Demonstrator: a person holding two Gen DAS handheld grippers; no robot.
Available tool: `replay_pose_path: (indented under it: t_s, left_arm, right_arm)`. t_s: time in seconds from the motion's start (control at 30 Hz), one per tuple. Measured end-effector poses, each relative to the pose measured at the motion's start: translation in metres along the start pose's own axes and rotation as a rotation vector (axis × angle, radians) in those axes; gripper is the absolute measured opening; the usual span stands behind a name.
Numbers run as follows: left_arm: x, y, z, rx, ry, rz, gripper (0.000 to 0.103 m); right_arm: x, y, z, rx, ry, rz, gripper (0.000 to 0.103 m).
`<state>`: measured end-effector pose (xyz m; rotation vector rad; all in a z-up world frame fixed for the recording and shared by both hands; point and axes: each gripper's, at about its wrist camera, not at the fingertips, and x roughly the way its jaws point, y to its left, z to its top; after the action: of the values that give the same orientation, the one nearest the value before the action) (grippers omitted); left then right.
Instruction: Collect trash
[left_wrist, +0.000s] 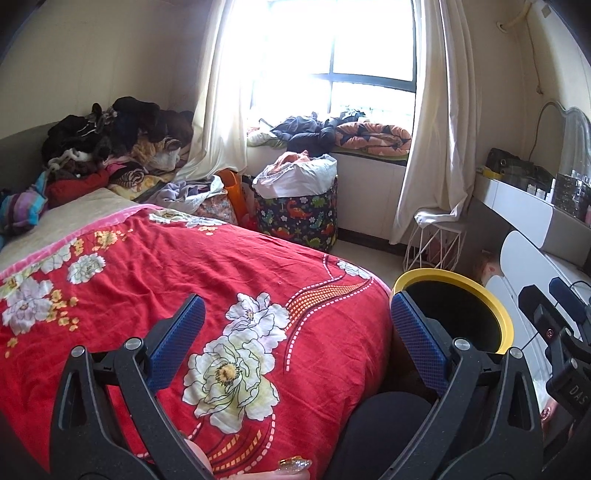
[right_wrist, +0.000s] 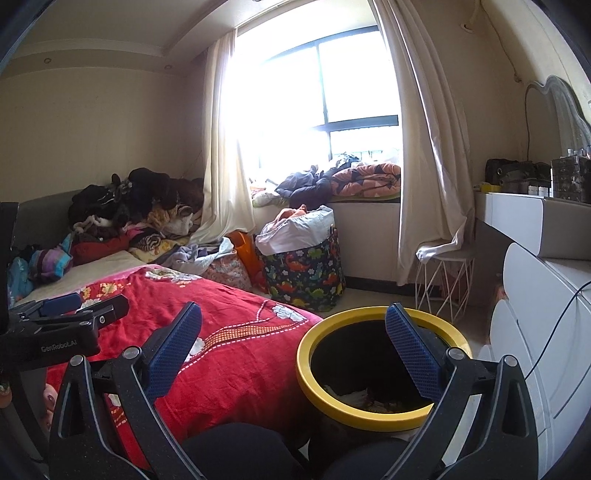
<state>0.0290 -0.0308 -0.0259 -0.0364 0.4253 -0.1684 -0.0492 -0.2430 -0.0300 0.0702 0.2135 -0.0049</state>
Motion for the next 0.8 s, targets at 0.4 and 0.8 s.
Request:
replay_pose_path:
  t_s: [0.4, 0.8]
  left_arm:
    - [0.0002, 0.0046, 0.0013, -0.009, 0.007, -0.003, 0.092]
    - [0.0001, 0.0042, 0.0016, -0.005, 0.003, -0.003, 0.092]
  right_arm:
    - [0.0001, -0.0019, -0.0005, 0.009, 0.01, 0.003, 0.097]
    - [0.0017, -0.0056, -0.0004, 0.008, 0.011, -0.002, 0.097]
